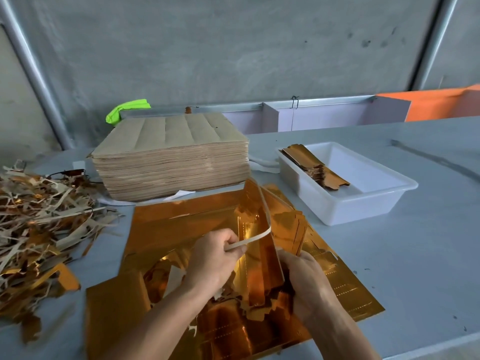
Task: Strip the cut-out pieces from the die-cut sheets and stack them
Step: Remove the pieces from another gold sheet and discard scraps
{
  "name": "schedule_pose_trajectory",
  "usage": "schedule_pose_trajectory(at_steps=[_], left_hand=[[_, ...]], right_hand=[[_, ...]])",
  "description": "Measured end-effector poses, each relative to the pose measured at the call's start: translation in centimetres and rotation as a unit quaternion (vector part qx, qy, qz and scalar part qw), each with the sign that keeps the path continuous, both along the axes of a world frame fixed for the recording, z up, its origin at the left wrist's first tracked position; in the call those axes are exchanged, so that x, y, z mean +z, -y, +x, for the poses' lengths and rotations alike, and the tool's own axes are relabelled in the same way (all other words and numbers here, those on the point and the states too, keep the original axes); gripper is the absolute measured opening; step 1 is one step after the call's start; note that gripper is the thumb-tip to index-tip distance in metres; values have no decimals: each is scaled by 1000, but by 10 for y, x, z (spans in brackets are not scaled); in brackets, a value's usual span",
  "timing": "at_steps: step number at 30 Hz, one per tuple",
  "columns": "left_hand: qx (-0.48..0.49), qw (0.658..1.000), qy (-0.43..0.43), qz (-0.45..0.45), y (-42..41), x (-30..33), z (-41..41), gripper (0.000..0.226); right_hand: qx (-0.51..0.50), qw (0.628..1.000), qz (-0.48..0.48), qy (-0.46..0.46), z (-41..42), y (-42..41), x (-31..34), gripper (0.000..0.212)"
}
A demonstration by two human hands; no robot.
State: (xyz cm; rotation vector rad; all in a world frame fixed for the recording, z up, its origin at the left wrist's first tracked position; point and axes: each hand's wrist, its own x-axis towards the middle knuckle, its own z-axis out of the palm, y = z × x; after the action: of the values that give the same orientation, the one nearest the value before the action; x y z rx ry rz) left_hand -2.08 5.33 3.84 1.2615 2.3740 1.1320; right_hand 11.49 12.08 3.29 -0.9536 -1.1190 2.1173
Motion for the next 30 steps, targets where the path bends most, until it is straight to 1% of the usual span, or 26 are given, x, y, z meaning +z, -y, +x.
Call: schedule_pose_trajectory(at_steps=[2,4,6,8,11,13,15,18,19,20,22,23,25,27,29,30], left_hand=[[-24,999,-39,-19,0,2,-2,11],[-41,994,-96,-44,-1,3,-2,13],[-39,990,-119,-60,-3,1,0,14],[-31,992,-106,-65,-6,0,0,15],[-29,991,-97,-89,-7,-2,-1,21],[-37,990,-94,-99,-8,-4,0,26],[-46,989,-97,-99,-9,-5,-1,26],[-80,990,-71,-94,-10,-1,-5,22],[-92,990,-42,-97,-9,2,-7,22],[-100,990,10,-96,-7,5,-11,23],[-89,985,133,-70,-4,16,-19,32],[-65,984,159,-48,-3,22,-26,37],[-2,987,160,10,-2,35,-41,41],[36,986,147,70,-1,46,-55,40],[61,985,111,115,-1,54,-66,35],[77,985,79,132,0,57,-71,33]], right_hand=[[9,1000,8,-10,0,-1,-1,25],[34,998,30,-31,-1,0,-3,39],[57,996,63,-40,-2,1,-5,47],[70,993,84,-31,-2,1,-5,43],[81,992,95,-6,0,1,-5,26],[65,990,119,30,-1,2,-4,11],[31,984,158,79,-4,4,-5,3],[9,972,207,111,-8,5,-6,12],[8,970,215,116,-7,5,-7,14],[7,971,211,115,-5,4,-9,15],[13,980,168,109,3,1,-11,14],[18,982,148,111,7,-1,-11,14],[24,984,126,127,17,-5,-12,11],[10,983,109,146,27,-11,-13,8],[-7,983,93,158,35,-17,-15,3],[-17,983,86,160,38,-19,-15,2]])
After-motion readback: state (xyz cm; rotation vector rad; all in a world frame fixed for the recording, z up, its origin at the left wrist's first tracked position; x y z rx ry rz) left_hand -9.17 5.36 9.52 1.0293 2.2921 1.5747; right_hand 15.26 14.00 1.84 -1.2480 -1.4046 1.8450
